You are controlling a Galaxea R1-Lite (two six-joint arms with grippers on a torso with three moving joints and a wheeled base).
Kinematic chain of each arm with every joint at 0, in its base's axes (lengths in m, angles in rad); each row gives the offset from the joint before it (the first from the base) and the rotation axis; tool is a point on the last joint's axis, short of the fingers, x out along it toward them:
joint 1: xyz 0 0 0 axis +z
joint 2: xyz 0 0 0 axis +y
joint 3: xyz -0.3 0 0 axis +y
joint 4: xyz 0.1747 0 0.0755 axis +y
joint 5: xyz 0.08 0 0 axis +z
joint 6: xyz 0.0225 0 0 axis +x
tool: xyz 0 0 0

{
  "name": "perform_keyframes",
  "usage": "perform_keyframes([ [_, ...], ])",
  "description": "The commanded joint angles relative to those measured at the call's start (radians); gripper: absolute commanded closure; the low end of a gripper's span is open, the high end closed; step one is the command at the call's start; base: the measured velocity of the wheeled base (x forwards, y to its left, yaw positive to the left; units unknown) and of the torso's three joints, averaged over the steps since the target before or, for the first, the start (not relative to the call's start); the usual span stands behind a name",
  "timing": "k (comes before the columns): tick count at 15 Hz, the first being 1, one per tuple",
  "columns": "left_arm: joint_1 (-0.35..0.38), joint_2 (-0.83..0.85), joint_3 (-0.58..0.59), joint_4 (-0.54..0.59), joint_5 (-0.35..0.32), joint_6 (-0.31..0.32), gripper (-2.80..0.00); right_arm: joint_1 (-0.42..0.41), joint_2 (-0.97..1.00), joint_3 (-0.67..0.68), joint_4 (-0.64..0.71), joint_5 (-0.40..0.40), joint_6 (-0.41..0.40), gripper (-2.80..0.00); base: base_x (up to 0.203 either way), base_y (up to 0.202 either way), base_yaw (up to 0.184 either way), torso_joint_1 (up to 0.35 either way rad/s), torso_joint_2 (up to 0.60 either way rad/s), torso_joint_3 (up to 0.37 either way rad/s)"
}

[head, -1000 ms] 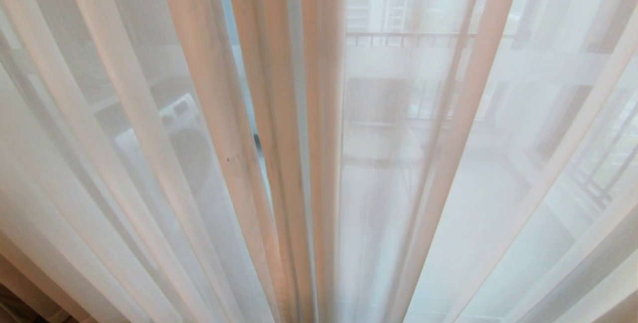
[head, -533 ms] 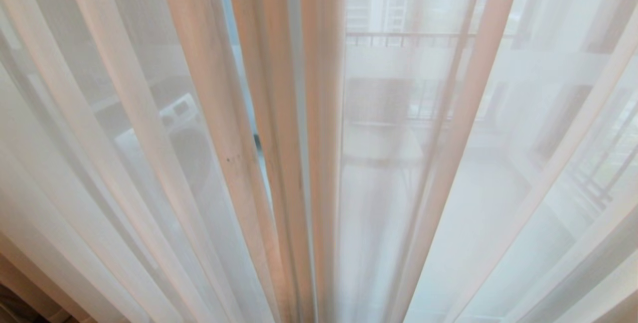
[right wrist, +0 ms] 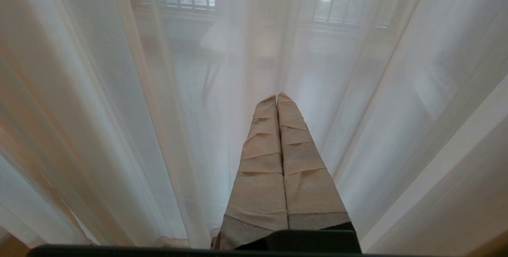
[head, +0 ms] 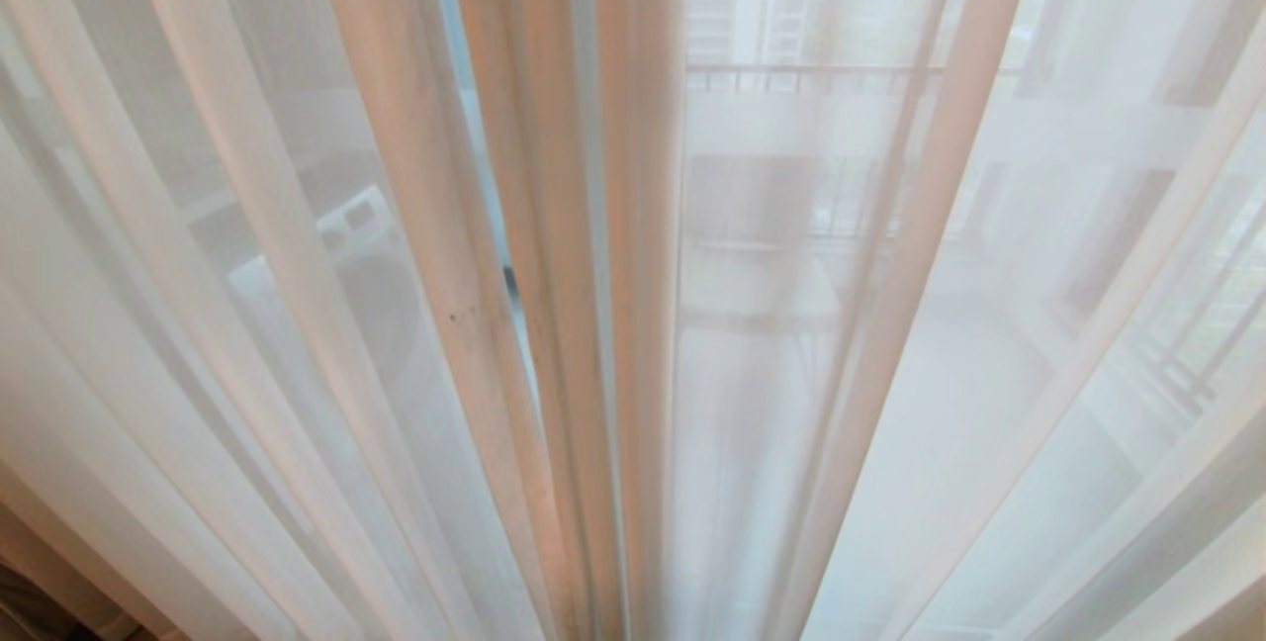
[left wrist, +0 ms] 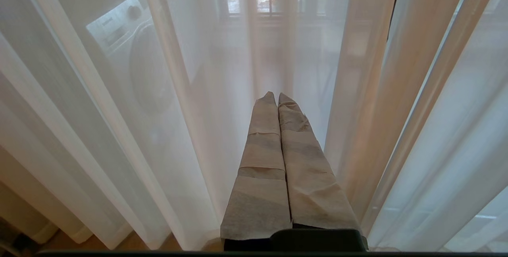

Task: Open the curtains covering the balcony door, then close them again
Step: Close the outer curtains on both sides

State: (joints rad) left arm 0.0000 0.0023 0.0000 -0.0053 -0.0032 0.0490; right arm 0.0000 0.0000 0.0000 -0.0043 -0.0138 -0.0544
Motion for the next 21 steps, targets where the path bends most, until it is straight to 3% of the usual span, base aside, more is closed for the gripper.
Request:
perform_keyframes([
  [1,0.0,-0.002,-0.001,-0.001,0.0,-0.001,0.0,0.0,0.0,0.0,0.0,0.0,-0.001,0.0,0.0,0.0,0.0,0.0,0.0,0.0],
  [21,0.0,-0.002,0.0,0.001,0.0,-0.001,0.0,0.0,0.0,0.0,0.0,0.0,-0.001,0.0,0.0,0.0,0.0,0.0,0.0,0.0],
])
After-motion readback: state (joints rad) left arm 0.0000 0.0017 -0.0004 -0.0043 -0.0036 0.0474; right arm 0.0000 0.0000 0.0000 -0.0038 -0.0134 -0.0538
